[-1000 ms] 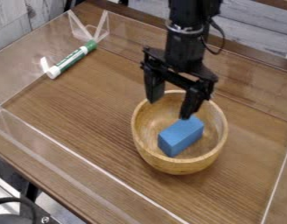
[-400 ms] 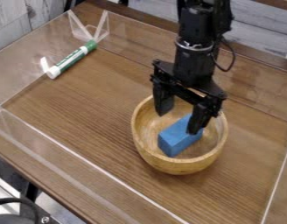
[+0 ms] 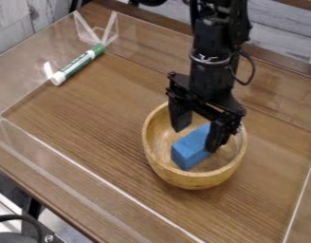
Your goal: Remove the blue block from inside the brown bowl and put it on the table
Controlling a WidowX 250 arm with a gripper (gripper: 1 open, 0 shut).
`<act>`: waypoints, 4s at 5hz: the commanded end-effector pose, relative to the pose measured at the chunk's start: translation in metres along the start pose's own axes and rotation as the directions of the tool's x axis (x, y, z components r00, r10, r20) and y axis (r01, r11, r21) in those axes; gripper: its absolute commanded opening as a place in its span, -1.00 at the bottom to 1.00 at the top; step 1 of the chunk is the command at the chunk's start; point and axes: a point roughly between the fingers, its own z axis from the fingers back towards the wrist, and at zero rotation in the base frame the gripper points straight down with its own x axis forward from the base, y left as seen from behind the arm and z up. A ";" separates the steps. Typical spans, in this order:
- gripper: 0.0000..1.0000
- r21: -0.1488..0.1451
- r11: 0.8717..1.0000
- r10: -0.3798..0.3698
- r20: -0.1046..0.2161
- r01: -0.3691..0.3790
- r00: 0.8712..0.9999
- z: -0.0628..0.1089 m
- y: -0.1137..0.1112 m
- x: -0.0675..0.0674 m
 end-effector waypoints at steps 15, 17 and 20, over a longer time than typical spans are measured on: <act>1.00 -0.054 0.998 0.043 0.115 -0.037 0.992 -0.009 0.006 0.007; 1.00 -0.058 0.997 0.050 0.122 -0.043 0.991 -0.022 0.006 0.008; -1.00 -0.046 0.998 0.047 0.119 -0.042 0.992 -0.013 0.008 0.008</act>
